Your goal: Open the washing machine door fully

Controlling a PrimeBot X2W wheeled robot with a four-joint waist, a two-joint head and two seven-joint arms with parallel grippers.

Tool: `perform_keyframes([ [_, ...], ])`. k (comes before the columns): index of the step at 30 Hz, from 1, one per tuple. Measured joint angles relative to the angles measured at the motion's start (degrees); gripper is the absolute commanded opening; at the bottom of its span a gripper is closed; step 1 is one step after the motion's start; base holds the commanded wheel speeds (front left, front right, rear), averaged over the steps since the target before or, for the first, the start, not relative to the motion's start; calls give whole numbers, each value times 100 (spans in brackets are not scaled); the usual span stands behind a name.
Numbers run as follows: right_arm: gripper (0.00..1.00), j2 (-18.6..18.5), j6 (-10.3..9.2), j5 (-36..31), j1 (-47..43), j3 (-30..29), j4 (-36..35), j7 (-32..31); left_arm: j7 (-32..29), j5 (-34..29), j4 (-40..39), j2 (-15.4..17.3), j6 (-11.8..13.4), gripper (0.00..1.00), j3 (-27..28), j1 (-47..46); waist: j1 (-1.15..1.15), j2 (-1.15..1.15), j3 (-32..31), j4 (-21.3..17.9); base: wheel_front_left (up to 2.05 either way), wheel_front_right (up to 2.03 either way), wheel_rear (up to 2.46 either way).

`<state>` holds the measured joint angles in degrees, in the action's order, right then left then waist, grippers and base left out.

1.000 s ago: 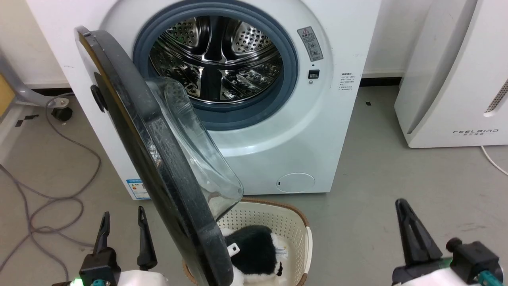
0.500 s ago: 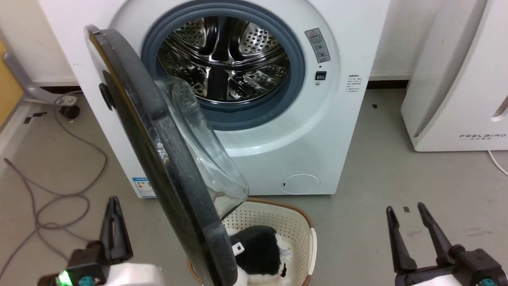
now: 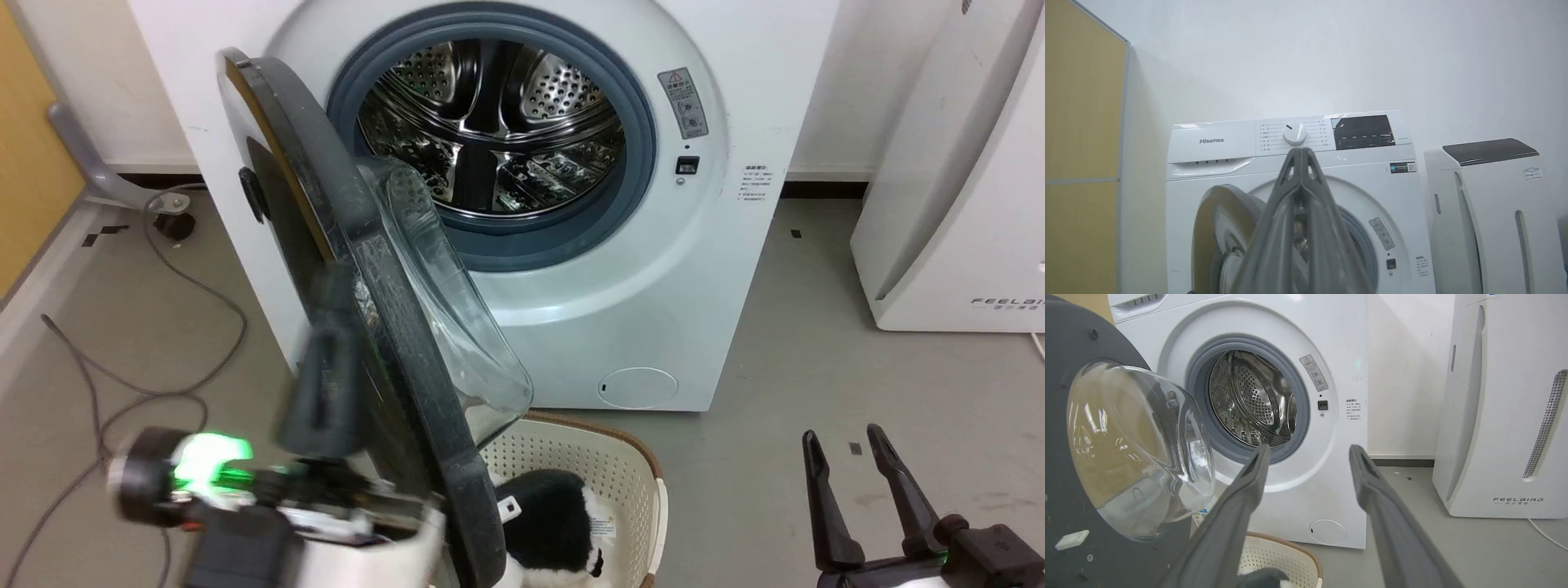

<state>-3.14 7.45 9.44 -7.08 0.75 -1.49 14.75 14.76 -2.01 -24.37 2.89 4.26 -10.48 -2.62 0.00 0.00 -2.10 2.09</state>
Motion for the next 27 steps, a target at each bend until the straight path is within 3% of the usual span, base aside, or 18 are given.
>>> perform_keyframes([
  [11, 100, 1, 0, -41, -42, -8, 1, 0, 0, -298, 71, 164, -280, 0, -1423, 384, 0, 0, -82, 157, 0, 0, 0],
  [19, 100, 2, 0, -32, -66, -4, -73, 0, -1, -331, 394, 355, -352, 0, -1965, 665, 0, 0, -60, 289, 0, 0, 0],
  [27, 100, 2, 0, -42, -64, 20, -67, 0, 0, -219, 1056, 327, -443, 0, -2416, 731, 0, 0, 12, 349, 0, 0, 0],
])
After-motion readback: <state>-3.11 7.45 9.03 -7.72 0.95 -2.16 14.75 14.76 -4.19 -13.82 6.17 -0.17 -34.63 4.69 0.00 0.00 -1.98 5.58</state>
